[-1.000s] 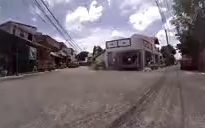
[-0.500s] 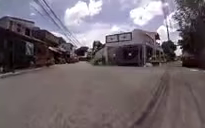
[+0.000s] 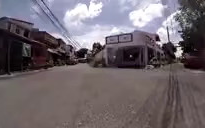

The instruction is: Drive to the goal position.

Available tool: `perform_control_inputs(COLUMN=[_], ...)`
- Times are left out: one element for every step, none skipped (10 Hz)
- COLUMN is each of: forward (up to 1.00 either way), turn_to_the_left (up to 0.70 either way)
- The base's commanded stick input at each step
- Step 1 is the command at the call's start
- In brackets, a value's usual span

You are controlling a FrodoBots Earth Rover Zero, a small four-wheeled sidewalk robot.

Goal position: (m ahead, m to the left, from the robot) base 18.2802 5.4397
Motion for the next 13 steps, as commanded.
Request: perform_control_inputs(forward=[0.70,0.70,0.70,0.70,0.70,0.70,0.70,0.70,0.70,0.70,0.70,0.70,0.70], turn_to_the_left=[0.00,0.00,0.00,0.00,0.00,0.00,0.00,0.00,0.00,0.00,0.00,0.00,0.00])
